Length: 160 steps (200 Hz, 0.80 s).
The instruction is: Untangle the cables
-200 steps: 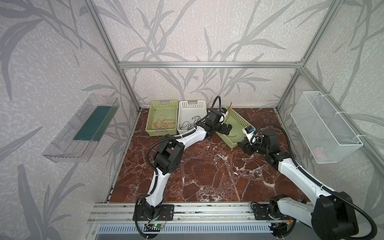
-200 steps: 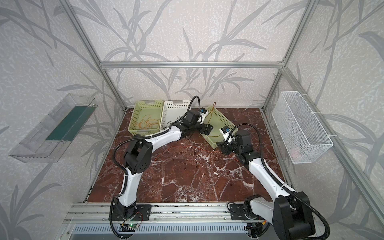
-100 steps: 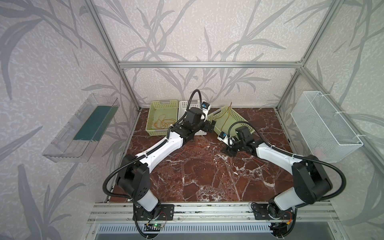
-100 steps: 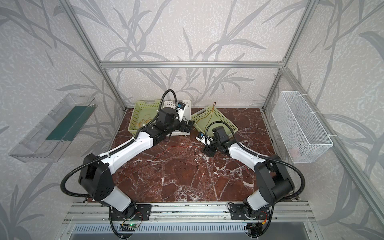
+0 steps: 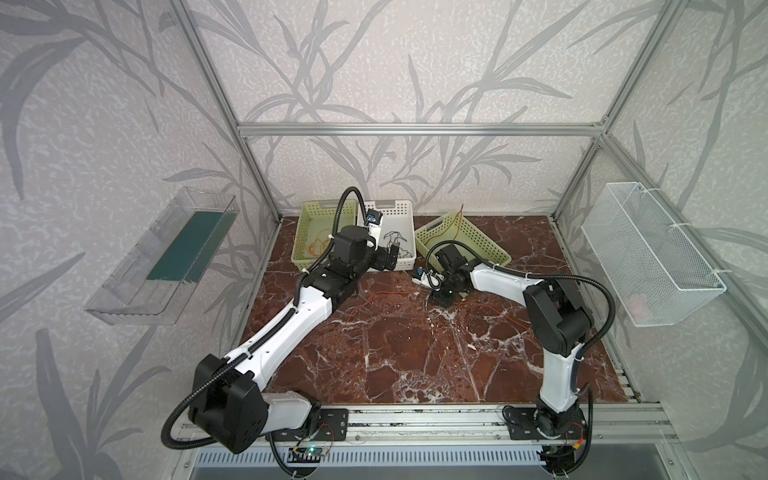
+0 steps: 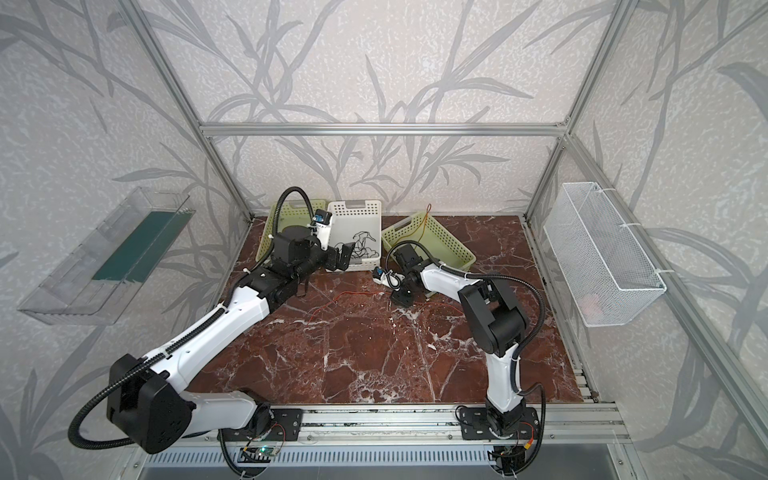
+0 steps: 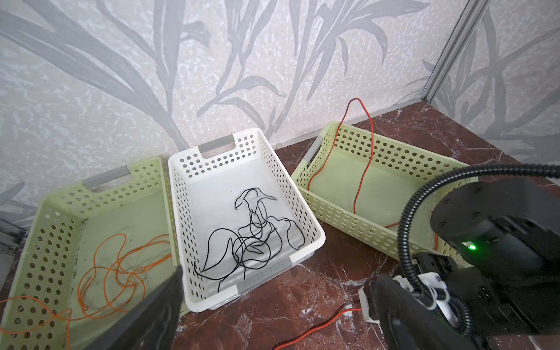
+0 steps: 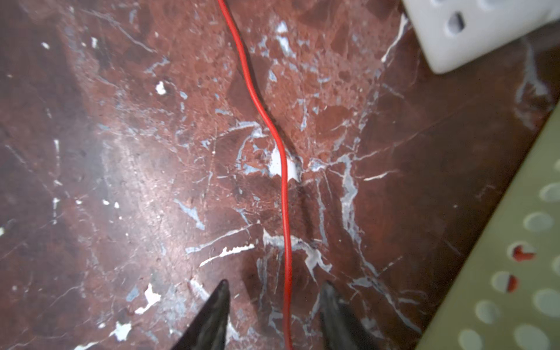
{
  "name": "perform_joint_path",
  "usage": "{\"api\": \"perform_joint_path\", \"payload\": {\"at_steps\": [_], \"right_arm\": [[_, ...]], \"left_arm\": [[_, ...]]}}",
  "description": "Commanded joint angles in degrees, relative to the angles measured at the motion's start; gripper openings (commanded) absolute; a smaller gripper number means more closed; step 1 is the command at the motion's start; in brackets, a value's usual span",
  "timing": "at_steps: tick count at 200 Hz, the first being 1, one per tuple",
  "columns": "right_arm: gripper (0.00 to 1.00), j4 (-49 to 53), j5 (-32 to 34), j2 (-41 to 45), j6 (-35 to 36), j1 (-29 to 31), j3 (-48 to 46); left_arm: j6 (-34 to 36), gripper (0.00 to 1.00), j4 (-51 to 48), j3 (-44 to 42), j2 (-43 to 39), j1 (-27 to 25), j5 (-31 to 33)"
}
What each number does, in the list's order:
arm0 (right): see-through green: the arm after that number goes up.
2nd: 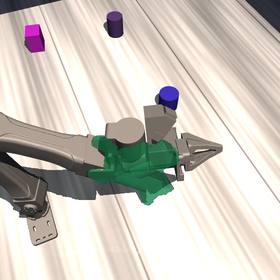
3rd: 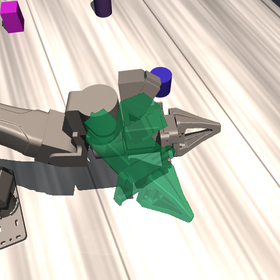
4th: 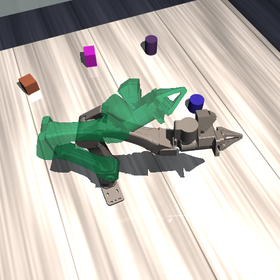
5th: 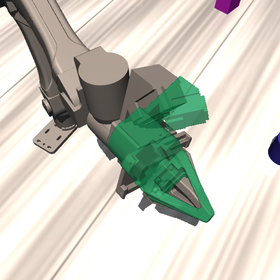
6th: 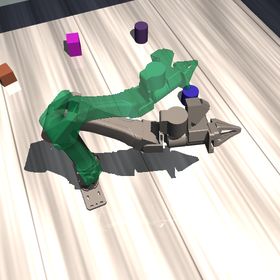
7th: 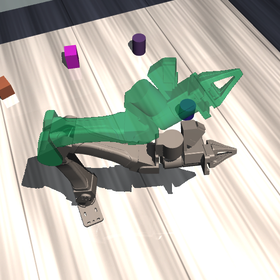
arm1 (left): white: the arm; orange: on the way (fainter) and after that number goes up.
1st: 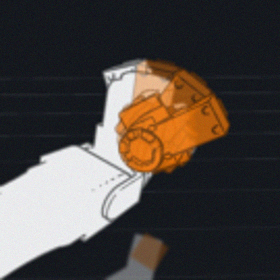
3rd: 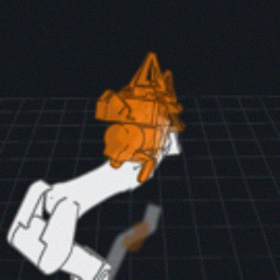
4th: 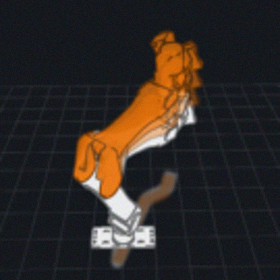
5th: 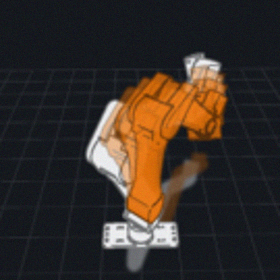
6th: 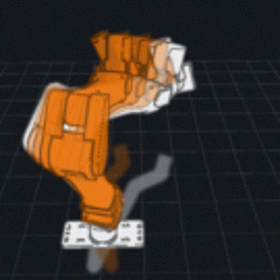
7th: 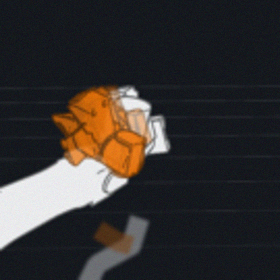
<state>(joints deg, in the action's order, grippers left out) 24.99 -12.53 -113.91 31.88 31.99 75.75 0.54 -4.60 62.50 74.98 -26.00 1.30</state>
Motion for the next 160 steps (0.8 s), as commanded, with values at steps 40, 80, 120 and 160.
{"api": "perform_joint_path", "payload": {"at_steps": [40, 80, 120, 160], "right_arm": [[0.05, 4.1, 3.3, -3.2, 3.0, 0.3, 4.0], [0.00, 2.1, 0.1, 6.8, 3.7, 0.4, 1.1], [0.00, 5.6, -8.7, 18.1, -0.4, -0.3, 4.1], [0.00, 6.7, -19.9, 24.5, 1.6, -0.4, 7.0]], "left_arm": [[2.7, 0.99, -1.7, -1.9, -5.5, 0.5, 0.6], [4.7, 0.99, -0.7, -8.0, -11.2, 0.5, 1.7], [6.0, 0.99, 11.2, -17.0, -12.8, 0.4, -3.7], [5.3, 0.99, 17.2, -12.9, -5.2, -0.4, -17.4]]}}
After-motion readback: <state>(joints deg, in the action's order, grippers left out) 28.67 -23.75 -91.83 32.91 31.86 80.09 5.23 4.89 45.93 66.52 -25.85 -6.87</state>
